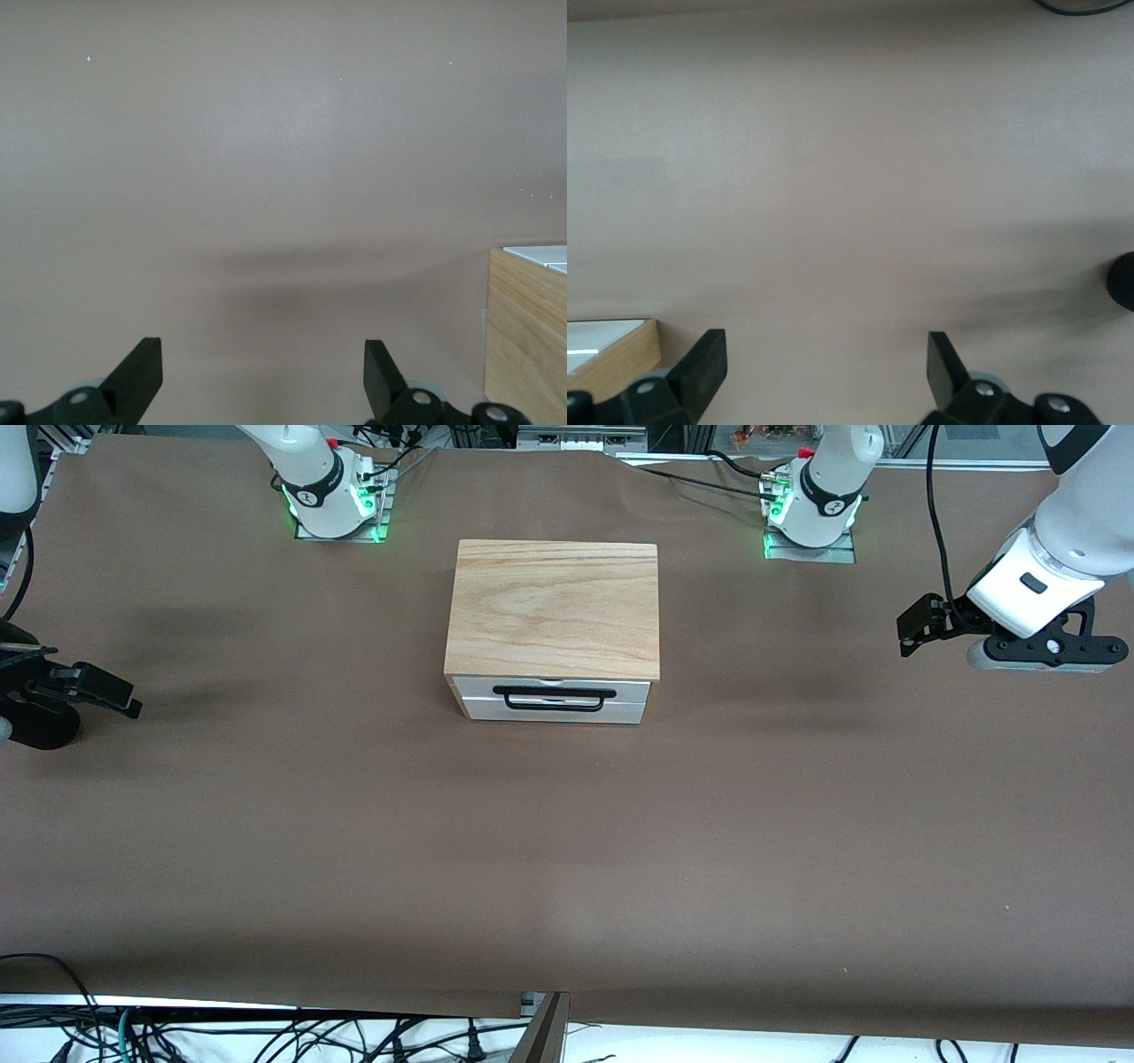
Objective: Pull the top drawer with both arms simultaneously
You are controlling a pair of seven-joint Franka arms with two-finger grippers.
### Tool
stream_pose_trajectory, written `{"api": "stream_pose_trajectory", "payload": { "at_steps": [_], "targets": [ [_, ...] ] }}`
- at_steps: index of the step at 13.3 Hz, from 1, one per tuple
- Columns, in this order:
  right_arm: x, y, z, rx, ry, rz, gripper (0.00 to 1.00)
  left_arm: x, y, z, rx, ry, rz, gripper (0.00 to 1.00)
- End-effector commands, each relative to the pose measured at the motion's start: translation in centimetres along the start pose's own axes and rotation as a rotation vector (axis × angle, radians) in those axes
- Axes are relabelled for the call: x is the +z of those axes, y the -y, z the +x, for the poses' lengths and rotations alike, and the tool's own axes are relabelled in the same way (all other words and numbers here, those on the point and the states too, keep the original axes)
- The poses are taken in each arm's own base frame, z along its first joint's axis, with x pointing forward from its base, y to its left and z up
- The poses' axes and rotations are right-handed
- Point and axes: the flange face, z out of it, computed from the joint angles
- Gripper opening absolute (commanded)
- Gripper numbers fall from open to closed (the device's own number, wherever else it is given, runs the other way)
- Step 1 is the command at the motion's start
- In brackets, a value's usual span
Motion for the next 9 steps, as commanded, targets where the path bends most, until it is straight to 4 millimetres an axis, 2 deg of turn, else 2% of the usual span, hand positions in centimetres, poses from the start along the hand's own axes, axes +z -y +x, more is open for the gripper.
{"api": "stream_pose_trajectory", "payload": {
  "at_steps": [1, 7, 8, 9],
  "targets": [
    [-0.6, -0.2, -0.3, -0.008, 0.003, -0.007, 1.0, -0.8, 0.0, -0.3, 0.005, 0.001, 0.011, 1.0],
    [-0.5, -0.1, -0.3, -0.019, 0.005, -0.014, 1.0, -0.8, 0.0, -0.3, 0.006, 0.001, 0.01, 1.0],
    [-0.3, -0.1, -0.1, -0.017, 0.005, -0.004, 1.0, -0.6, -0.2, -0.3, 0.017, 0.004, 0.011, 1.0],
    [0.1, 0.2, 0.0, -0.019, 0.009, -0.001, 1.0, 0.6, -1.4, 0.3, 0.042, 0.026, 0.022, 1.0]
  ]
}}
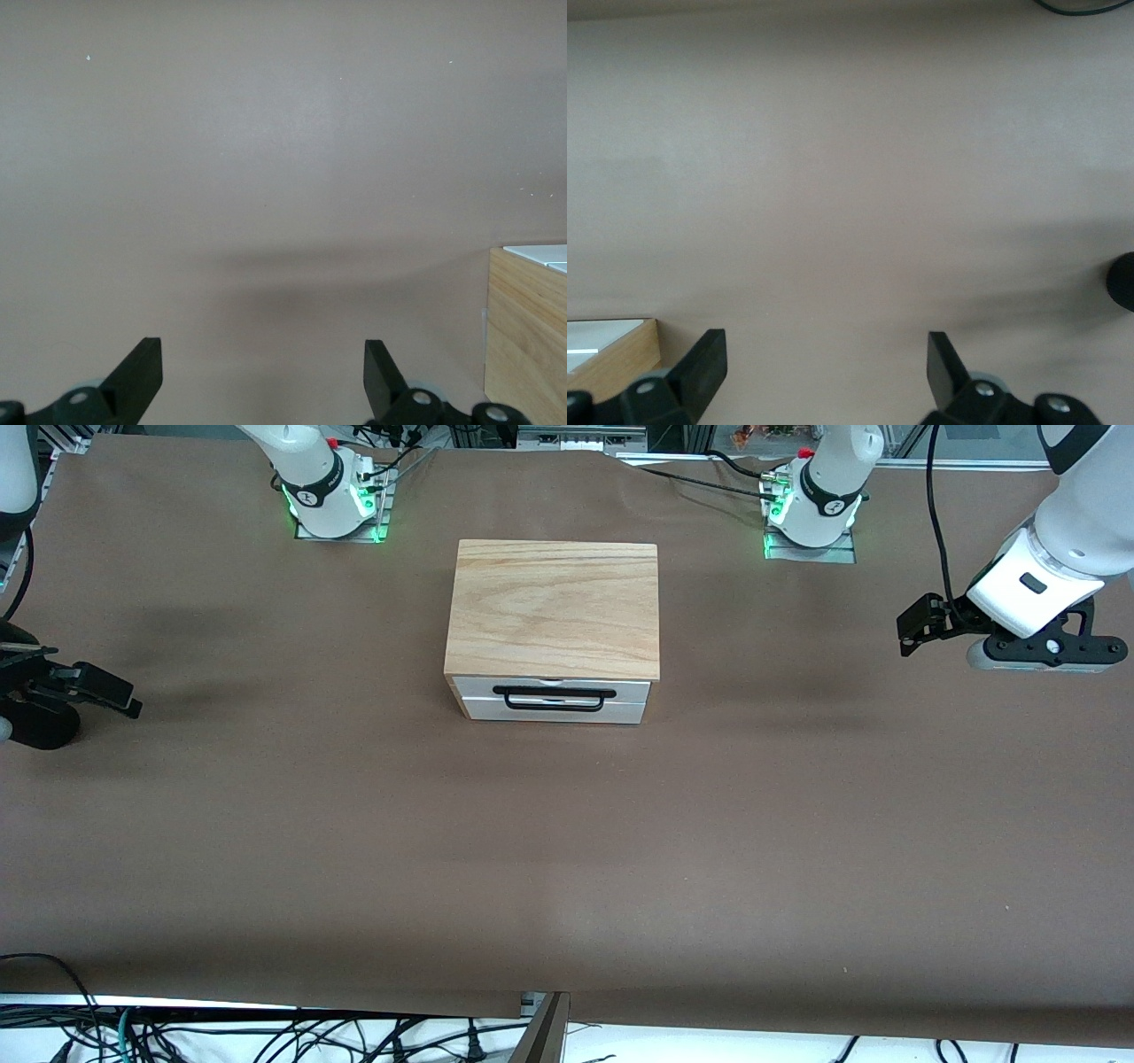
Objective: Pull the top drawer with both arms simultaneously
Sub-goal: 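Move the left gripper and the right gripper toward the drawer handle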
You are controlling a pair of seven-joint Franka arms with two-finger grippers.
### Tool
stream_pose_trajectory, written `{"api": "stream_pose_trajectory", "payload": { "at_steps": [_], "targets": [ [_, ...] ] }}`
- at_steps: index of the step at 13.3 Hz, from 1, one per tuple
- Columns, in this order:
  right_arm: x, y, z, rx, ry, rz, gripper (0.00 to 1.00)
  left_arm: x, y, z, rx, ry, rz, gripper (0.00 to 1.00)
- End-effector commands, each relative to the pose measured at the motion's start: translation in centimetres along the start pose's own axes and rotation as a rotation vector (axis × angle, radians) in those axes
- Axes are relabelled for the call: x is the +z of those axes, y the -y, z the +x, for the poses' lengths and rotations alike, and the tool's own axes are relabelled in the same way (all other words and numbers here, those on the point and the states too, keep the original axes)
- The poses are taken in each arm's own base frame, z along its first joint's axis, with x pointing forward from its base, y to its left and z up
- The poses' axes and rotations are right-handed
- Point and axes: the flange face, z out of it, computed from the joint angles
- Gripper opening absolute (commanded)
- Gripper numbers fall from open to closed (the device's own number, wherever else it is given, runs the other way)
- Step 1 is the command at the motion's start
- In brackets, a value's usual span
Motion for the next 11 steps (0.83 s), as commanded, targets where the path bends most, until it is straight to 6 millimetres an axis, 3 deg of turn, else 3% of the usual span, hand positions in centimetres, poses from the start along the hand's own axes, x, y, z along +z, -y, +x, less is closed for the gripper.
{"api": "stream_pose_trajectory", "payload": {
  "at_steps": [1, 3, 5, 6, 8, 11],
  "targets": [
    [1.7, 1.1, 0.5, -0.022, 0.036, 0.007, 1.0, 0.7, -1.8, 0.6, 0.044, 0.032, 0.016, 1.0],
    [4.3, 2.8, 1.0, 0.005, 0.086, 0.144, 1.0, 2.4, -2.3, 1.1, 0.054, 0.083, 0.011, 1.0],
    [7.8, 4.2, 1.9, 0.012, 0.146, 0.257, 1.0, 4.1, -4.1, 1.6, 0.071, 0.124, -0.049, 1.0],
    [9.3, 5.0, 2.2, 0.018, 0.177, 0.3, 1.0, 5.5, -5.1, 2.1, 0.074, 0.154, -0.106, 1.0],
    [10.6, 7.0, 2.4, 0.045, 0.212, 0.46, 1.0, 8.6, -7.0, 4.1, 0.053, 0.225, -0.272, 1.0],
    [15.6, 9.3, 3.4, 0.062, 0.295, 0.722, 1.0, 11.6, -9.3, 6.8, 0.012, 0.295, -0.502, 1.0]
  ]
}}
